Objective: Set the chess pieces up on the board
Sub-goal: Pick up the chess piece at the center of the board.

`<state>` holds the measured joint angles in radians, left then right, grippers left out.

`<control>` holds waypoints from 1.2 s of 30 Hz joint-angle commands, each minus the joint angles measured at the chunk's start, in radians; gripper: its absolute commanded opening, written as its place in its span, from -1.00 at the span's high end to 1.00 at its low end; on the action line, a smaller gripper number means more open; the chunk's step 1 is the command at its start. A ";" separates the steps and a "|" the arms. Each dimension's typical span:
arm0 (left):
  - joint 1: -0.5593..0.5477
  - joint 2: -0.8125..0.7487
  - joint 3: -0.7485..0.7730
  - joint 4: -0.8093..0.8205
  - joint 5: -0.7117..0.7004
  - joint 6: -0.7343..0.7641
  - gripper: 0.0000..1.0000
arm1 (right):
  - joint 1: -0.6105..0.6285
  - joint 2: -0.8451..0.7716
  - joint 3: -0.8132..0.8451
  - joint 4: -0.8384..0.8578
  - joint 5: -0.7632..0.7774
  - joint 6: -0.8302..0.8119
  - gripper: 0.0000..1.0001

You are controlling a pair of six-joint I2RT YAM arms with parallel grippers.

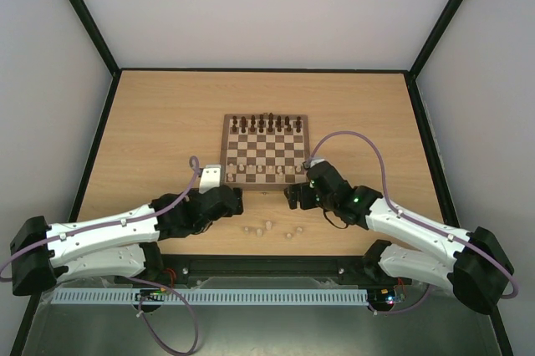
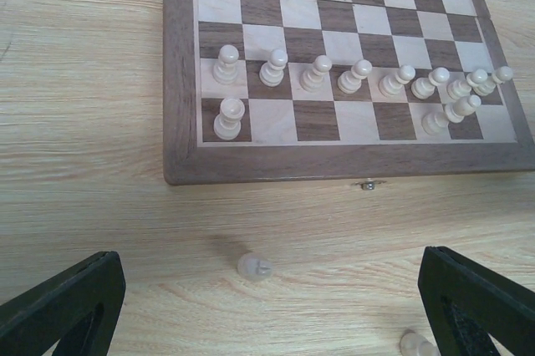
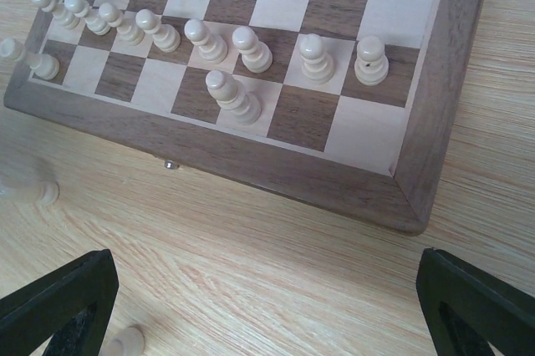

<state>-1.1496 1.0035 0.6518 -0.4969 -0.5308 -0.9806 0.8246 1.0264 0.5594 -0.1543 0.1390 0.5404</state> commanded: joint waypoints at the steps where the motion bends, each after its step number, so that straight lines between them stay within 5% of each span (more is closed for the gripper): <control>1: -0.006 0.003 -0.006 -0.044 -0.049 -0.030 -0.98 | -0.001 -0.023 -0.021 0.012 0.033 0.013 -0.97; 21: -0.006 0.145 -0.032 -0.012 -0.044 -0.067 -0.96 | -0.002 -0.025 -0.037 0.035 0.003 0.012 -0.97; 36: 0.012 0.313 -0.045 0.137 0.053 0.017 -0.21 | -0.002 -0.014 -0.039 0.040 -0.003 0.010 -0.97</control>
<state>-1.1450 1.2846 0.6151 -0.4030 -0.5041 -0.9943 0.8246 1.0084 0.5335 -0.1242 0.1383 0.5465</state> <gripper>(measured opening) 0.634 0.986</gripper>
